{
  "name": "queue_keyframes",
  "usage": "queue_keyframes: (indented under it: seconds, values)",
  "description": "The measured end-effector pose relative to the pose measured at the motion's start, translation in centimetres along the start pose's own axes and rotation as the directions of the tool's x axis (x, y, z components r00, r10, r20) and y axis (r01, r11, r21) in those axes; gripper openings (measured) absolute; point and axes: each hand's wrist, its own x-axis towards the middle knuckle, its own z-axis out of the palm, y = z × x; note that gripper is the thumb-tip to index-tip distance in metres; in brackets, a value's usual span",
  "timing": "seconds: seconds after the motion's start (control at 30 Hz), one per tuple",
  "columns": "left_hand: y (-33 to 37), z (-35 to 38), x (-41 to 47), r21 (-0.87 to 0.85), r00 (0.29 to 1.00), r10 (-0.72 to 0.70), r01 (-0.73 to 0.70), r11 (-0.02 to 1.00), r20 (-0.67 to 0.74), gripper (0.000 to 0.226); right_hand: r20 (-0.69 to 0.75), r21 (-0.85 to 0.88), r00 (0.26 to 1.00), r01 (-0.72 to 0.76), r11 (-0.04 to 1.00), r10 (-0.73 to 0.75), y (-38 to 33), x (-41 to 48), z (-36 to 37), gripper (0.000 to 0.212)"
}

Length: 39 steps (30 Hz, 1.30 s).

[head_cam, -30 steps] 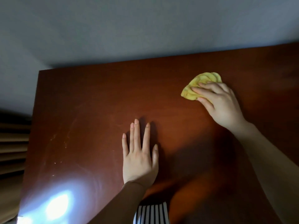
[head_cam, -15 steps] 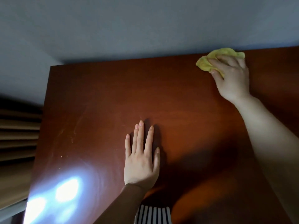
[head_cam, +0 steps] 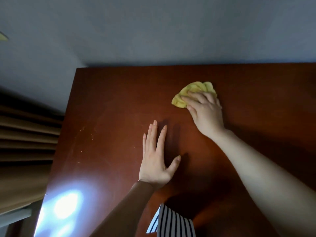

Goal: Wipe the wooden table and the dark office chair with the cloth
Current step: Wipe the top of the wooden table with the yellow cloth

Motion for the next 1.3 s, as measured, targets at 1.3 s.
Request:
queue_keyframes:
  seconds: [1.3]
  values:
    - [-9.3, -12.2, -1.0, 0.73, 0.832, -0.193, -0.316, 0.605, 0.52, 0.141, -0.054, 0.131, 0.998, 0.043, 0.99, -0.036, -10.2, -2.9, 2.3, 0.031]
